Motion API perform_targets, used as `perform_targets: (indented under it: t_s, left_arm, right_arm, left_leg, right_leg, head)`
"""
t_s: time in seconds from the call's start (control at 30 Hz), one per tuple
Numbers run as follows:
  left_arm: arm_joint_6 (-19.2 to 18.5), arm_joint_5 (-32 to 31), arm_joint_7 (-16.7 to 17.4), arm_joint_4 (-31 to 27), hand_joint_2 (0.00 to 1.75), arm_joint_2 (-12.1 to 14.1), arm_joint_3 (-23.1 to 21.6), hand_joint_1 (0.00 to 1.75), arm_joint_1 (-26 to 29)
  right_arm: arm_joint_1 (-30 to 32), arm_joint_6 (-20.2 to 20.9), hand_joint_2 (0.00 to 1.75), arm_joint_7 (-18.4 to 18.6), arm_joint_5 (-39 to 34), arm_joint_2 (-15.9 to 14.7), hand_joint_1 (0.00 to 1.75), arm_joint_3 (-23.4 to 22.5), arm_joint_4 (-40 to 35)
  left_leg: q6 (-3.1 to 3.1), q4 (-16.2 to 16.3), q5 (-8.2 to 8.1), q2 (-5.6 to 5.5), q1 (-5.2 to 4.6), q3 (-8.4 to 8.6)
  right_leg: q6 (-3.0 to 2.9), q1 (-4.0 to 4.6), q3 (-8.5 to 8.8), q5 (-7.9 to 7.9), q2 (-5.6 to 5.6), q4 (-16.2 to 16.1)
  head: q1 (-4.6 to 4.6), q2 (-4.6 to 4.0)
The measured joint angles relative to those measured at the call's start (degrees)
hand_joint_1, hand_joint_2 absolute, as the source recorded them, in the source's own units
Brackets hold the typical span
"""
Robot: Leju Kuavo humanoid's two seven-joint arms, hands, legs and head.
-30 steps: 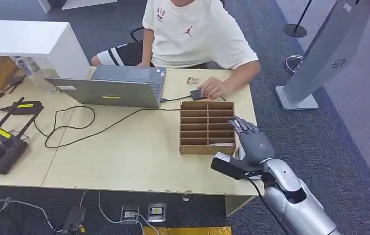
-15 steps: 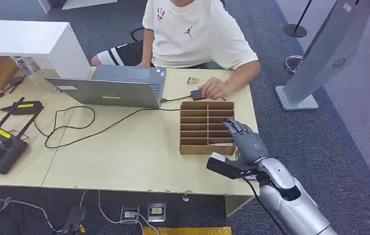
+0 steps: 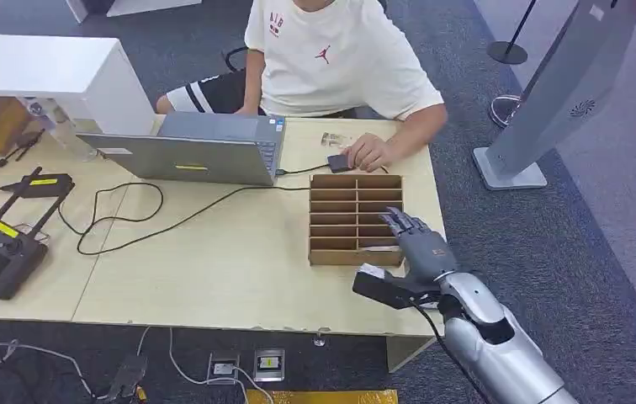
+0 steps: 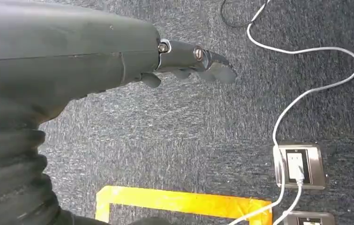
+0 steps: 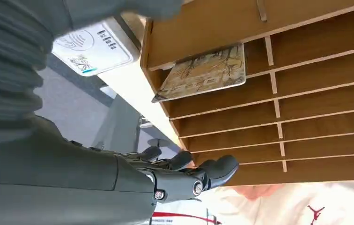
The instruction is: Pass the card to the sensor for recognition and then transmit it.
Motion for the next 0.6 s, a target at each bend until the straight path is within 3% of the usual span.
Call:
perform_targets:
  t_s: [0.47,0.6]
  left_arm:
    - [1.6,0.9,-0.2,0.0,1.75,-0.2,-0.2,0.0,0.3]
    - [0.4,0.8,-0.2,0.0,1.75,-0.2,-0.2,0.0,0.3]
  right_arm:
    - [-0.7,1.5,1.75,0.9,-1.7,0.0,1.75,0.0,0.0]
    - [-0.9,1.5,1.75,0.9,-1.7,0.1,1.75,0.0,0.0]
  left_leg:
    - [0.0,0.0,0.0,0.0,0.0,0.0]
    - [0.0,0.0,0.0,0.0,0.0,-0.01]
  right_leg:
    - [0.0,0.0,0.0,0.0,0.0,0.0]
    - [0.0,0.0,0.0,0.0,-0.01,0.0]
  head:
    - [0.02,0.0]
    - [0.02,0.0]
